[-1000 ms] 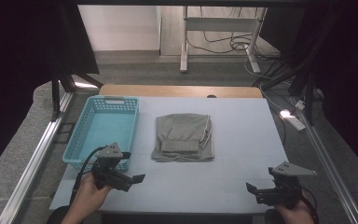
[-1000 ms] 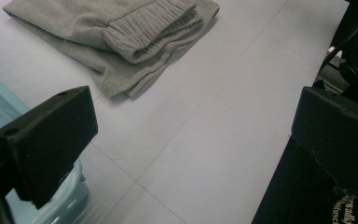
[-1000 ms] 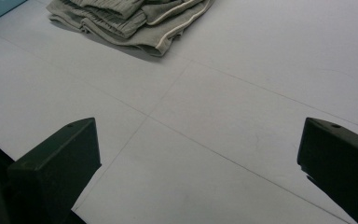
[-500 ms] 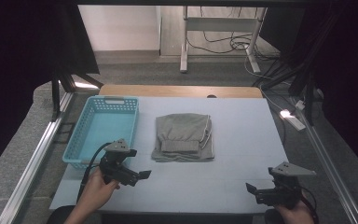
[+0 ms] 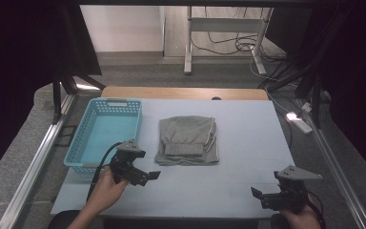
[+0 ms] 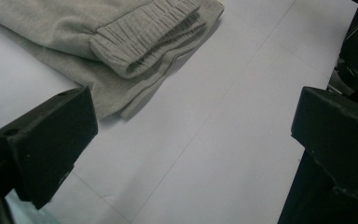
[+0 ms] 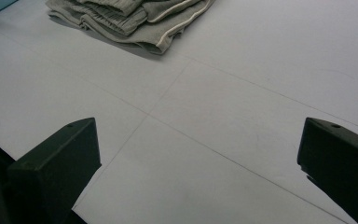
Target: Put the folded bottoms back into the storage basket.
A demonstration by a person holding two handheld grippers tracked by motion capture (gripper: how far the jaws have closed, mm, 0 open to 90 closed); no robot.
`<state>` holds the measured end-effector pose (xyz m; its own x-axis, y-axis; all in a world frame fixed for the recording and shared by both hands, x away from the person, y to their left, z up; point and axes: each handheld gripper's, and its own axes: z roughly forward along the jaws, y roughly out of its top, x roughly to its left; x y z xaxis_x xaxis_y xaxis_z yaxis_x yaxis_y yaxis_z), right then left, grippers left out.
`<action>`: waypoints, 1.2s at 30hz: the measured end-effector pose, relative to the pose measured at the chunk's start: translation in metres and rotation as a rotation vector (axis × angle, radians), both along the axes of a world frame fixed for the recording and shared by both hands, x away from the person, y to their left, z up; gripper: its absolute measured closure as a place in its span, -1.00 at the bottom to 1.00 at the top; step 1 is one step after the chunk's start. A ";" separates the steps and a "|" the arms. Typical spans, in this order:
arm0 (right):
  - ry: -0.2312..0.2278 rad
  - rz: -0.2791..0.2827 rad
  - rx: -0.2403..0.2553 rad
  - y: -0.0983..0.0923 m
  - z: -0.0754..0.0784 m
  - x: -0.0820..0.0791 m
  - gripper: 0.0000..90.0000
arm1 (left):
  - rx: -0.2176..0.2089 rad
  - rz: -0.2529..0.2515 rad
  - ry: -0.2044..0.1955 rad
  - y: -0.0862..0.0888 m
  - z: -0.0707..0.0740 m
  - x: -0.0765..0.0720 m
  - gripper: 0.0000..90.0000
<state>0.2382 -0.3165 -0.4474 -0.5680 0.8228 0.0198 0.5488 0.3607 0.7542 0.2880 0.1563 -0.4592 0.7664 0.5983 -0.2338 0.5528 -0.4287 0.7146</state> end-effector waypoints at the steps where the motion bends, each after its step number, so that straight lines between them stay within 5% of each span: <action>1: 0.000 -0.001 0.000 0.000 0.000 0.000 -1.00 | 0.003 0.004 -0.001 -0.001 0.000 0.001 -1.00; 20: 0.003 0.008 -0.001 0.000 0.000 0.000 -1.00 | 0.037 0.125 -0.004 -0.021 -0.009 0.029 -0.99; 36: 0.002 0.013 0.007 0.000 0.000 0.000 -1.00 | 0.056 0.111 0.043 -0.052 -0.025 0.057 -1.00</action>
